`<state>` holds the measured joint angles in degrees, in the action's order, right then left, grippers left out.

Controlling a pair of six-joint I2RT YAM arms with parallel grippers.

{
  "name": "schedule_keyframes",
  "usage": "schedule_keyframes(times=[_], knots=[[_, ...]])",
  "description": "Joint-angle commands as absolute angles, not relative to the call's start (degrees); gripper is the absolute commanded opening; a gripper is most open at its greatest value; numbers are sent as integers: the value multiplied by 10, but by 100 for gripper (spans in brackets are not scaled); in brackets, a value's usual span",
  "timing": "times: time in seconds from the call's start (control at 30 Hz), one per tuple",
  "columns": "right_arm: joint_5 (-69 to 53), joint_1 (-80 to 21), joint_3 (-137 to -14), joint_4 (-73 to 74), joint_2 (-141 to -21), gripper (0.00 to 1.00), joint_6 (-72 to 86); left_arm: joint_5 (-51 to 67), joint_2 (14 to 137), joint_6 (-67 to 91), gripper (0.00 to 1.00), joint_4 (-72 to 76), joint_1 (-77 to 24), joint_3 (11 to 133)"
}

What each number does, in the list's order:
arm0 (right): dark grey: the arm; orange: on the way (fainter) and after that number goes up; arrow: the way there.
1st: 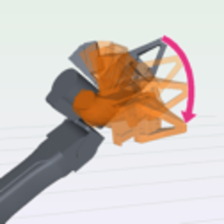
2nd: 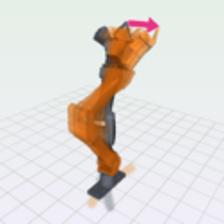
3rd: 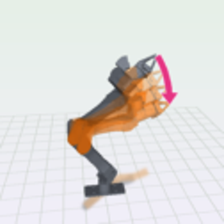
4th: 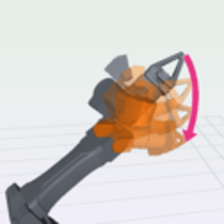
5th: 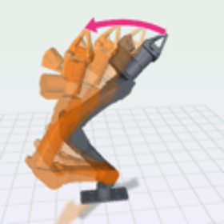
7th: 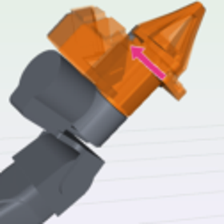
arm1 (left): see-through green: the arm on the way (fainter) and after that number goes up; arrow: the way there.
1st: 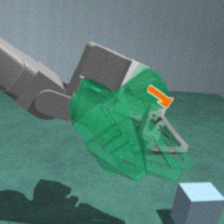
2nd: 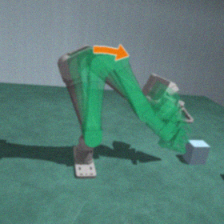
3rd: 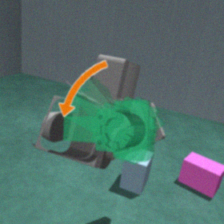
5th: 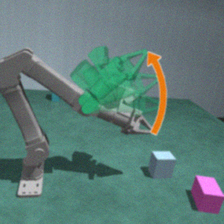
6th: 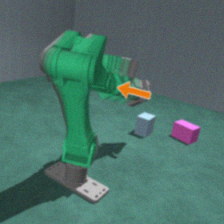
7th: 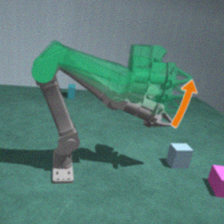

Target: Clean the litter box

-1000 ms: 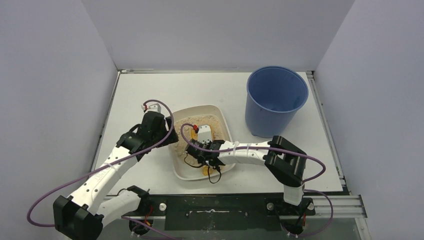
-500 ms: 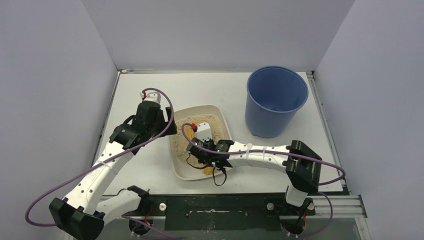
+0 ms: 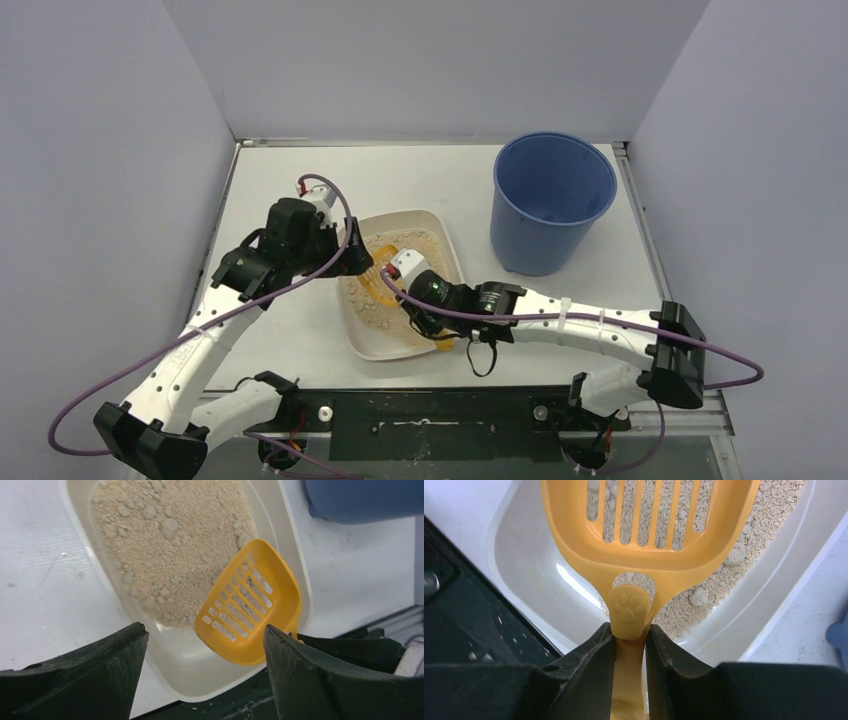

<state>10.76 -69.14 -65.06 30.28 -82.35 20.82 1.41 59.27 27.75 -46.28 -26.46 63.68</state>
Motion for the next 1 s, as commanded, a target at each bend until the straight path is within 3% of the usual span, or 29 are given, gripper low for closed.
schedule_keyframes(times=[0.0,0.37,0.97], knots=[[77,-707,-609,296,-751,0,97,137,572,280,83,-445,-260,612],[-26,-708,-578,316,-665,0,-79,309,536,295,81,-394,-259,544],[-12,-708,-632,396,-648,0,-124,344,528,283,42,-403,-259,520]])
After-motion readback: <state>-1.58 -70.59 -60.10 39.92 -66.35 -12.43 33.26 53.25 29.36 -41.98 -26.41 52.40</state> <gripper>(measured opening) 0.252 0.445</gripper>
